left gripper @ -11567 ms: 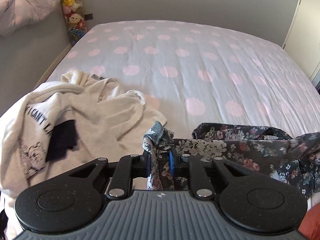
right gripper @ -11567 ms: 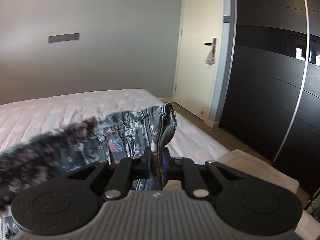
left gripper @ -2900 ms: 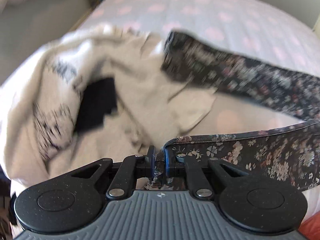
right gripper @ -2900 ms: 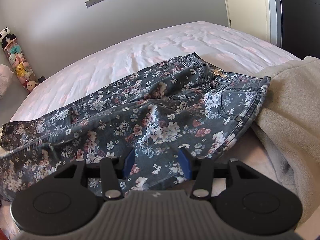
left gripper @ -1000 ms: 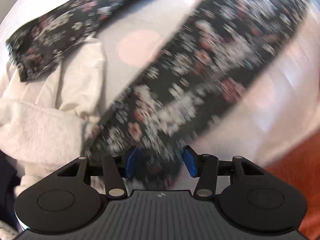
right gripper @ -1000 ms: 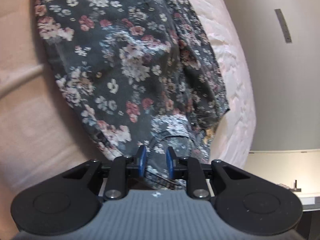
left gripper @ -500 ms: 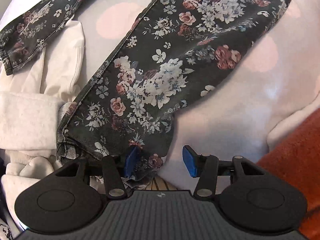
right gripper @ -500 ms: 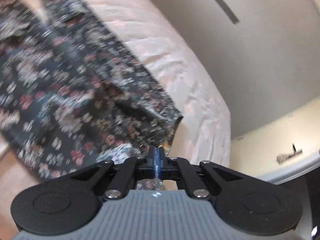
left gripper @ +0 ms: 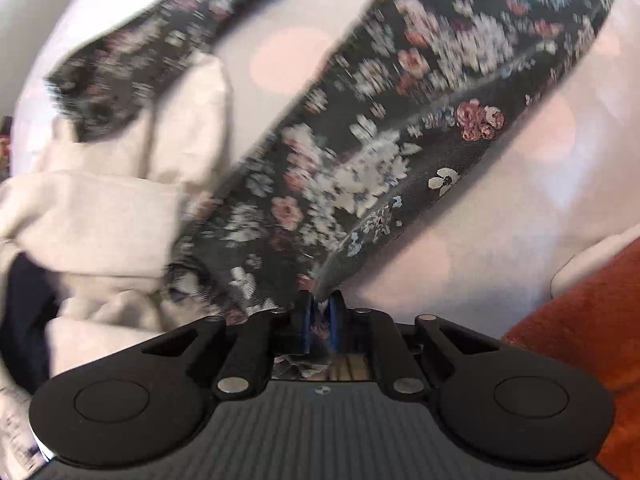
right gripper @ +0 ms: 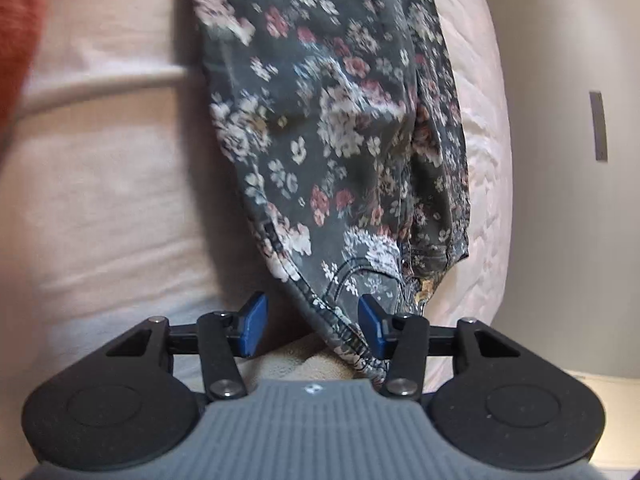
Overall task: Fold clothes
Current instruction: 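Lift both grippers and fold the trousers in half lengthwise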
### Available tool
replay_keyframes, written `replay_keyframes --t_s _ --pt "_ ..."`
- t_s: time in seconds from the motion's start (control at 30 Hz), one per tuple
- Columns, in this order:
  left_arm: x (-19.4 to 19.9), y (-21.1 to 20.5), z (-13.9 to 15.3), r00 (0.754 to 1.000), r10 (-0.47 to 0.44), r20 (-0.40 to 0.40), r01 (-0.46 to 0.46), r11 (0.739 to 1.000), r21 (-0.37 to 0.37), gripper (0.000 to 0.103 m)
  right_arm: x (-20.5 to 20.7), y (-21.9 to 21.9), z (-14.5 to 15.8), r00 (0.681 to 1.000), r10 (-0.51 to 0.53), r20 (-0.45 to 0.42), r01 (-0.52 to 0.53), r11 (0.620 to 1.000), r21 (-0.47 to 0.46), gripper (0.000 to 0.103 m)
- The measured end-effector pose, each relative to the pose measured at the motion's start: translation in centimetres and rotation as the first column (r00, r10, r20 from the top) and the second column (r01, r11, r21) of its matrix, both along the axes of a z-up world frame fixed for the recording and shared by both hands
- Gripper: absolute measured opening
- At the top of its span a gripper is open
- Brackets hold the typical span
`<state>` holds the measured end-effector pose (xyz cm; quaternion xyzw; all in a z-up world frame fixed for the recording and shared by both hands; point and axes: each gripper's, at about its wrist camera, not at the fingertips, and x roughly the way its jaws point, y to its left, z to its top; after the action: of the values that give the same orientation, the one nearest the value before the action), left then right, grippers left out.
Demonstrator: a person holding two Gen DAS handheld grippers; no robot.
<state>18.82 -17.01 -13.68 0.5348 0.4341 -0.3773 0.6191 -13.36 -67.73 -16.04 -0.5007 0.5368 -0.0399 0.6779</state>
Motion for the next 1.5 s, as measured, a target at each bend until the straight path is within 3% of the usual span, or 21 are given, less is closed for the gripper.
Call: replay_keyframes --t_s 0.03,0.07,0.17,0.33,0.5,0.63,0.87,1.13,1.4,1.5 --pt "-0.1 0.1 0.8 1.000 0.009 0.015 -0.009 1.000 -0.018 0.005 0.3 -0.3 -0.2 1.000 -0.028 0.012 0.028 1.000 -0.004 0.042" --pt "-0.2 0.6 1.5 0.999 0.022 0.025 -0.021 0.999 -0.042 0.005 0.6 -0.6 -0.4 0.998 -0.055 0.024 0.055 0.998 -0.007 0.016" --pt "-0.7 1.1 3.5 0.996 0.049 0.075 -0.040 0.993 -0.112 0.004 1.4 -1.0 1.5 0.981 -0.148 0.122 0.148 0.989 0.007 0.007" --pt "-1.7 1.5 8.0 0.977 0.077 0.199 -0.035 0.978 -0.206 0.003 1.3 -0.8 6.5 0.927 -0.228 0.297 0.240 0.971 -0.007 0.006" --pt "-2.9 2.4 11.9 0.962 0.088 0.259 -0.014 0.962 -0.274 0.003 -2.0 0.6 9.3 0.923 -0.217 0.318 0.238 0.971 -0.029 0.006" --pt "-3.6 2.4 12.1 0.957 0.078 0.280 0.006 0.958 -0.286 0.003 -3.7 1.8 8.4 0.930 -0.226 0.291 0.245 0.969 -0.028 0.005" --pt "-2.7 0.7 11.6 0.946 0.096 0.309 -0.010 0.963 -0.270 0.003 -2.4 1.1 8.3 0.901 -0.298 0.317 0.304 0.952 0.032 0.005" --pt "4.1 -4.2 12.2 0.933 0.187 0.306 -0.111 0.962 -0.251 0.003 2.6 -3.2 11.2 0.818 -0.417 0.396 0.372 0.909 0.189 0.005" --pt "14.1 -11.4 10.9 0.914 0.260 0.312 -0.206 0.959 -0.195 0.003 12.1 -9.4 11.1 0.762 -0.492 0.420 0.410 0.870 0.276 0.005" --pt "18.6 -14.3 9.8 0.919 0.273 0.285 -0.239 0.960 -0.149 0.003 16.4 -12.2 10.1 0.764 -0.501 0.407 0.417 0.864 0.282 0.005"
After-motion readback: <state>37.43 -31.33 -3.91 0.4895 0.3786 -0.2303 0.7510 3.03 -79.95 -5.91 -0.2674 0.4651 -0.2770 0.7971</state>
